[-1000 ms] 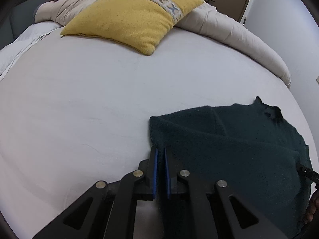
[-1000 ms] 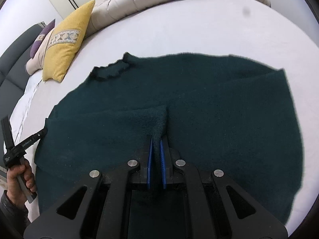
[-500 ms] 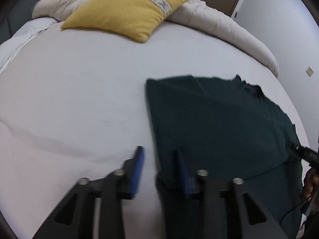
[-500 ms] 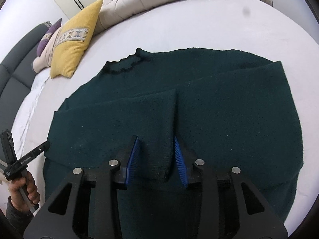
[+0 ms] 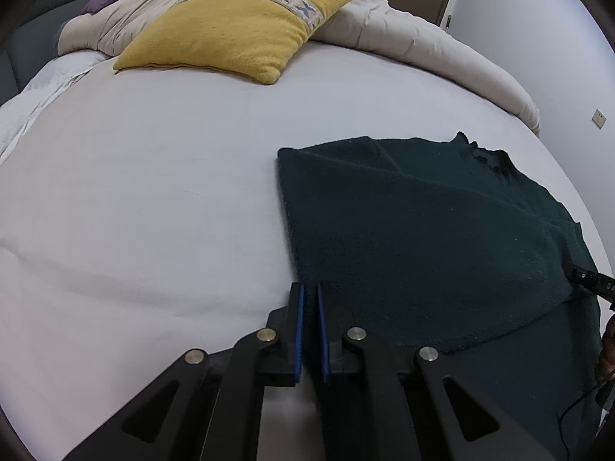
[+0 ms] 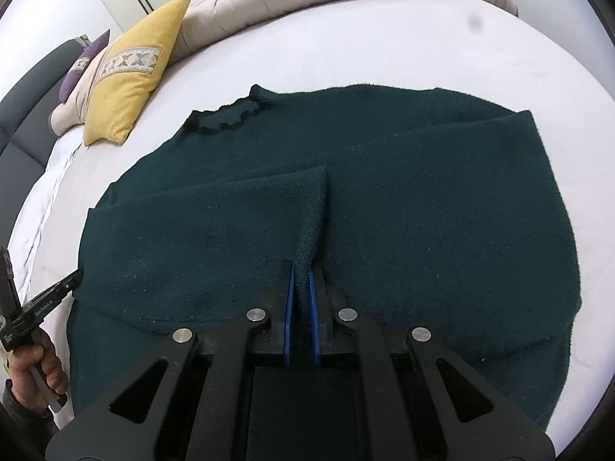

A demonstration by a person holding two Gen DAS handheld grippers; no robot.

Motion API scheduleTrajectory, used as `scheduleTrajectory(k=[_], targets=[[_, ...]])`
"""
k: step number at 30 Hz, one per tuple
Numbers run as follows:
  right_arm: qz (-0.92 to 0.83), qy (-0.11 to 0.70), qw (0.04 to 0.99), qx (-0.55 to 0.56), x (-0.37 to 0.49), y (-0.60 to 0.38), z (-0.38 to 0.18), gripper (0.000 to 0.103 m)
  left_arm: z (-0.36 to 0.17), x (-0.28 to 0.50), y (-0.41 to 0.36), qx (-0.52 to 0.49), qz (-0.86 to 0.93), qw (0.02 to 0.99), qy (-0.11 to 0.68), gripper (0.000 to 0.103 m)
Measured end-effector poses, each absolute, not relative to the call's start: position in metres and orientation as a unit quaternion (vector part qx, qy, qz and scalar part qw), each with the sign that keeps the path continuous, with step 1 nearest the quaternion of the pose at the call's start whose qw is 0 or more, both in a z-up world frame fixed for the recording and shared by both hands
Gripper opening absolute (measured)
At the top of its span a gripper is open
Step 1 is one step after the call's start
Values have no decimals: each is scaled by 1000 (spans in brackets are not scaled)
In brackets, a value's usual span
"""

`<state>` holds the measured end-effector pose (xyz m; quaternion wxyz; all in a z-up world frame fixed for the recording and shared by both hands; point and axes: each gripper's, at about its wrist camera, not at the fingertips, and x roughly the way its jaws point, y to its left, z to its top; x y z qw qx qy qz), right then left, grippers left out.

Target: Fold small clothes

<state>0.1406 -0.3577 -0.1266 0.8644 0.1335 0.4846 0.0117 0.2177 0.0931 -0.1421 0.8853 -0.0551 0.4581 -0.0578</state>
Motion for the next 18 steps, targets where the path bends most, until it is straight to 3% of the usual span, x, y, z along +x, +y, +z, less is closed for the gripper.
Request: scheduleTrajectory(k=[3,5,7,9,11,13,18], targets=[[11,482,863,152,141,-364,-128,8,-140,215,93,-54,-57,889,451,11],[8,474,863,175,136,-372,-124,15,-135,208,97,-63,-57,890,447,15],[-15,459,869,187,125,-383,-113,21,-125,192,103,-68,-52,895,437,24],[-30,439,879,186,106,-393,-97,30,-114,169,109,-82,-60,899,427,32],[-32,423,886,188,80,-401,-83,53,-107,146,116,-94,-64,899,423,44],[-27,409,891,194,48,-406,-72,63,-104,117,121,-109,-80,895,424,55],[8,409,887,213,-40,-417,-67,64,-113,53,130,-150,-120,866,461,62]])
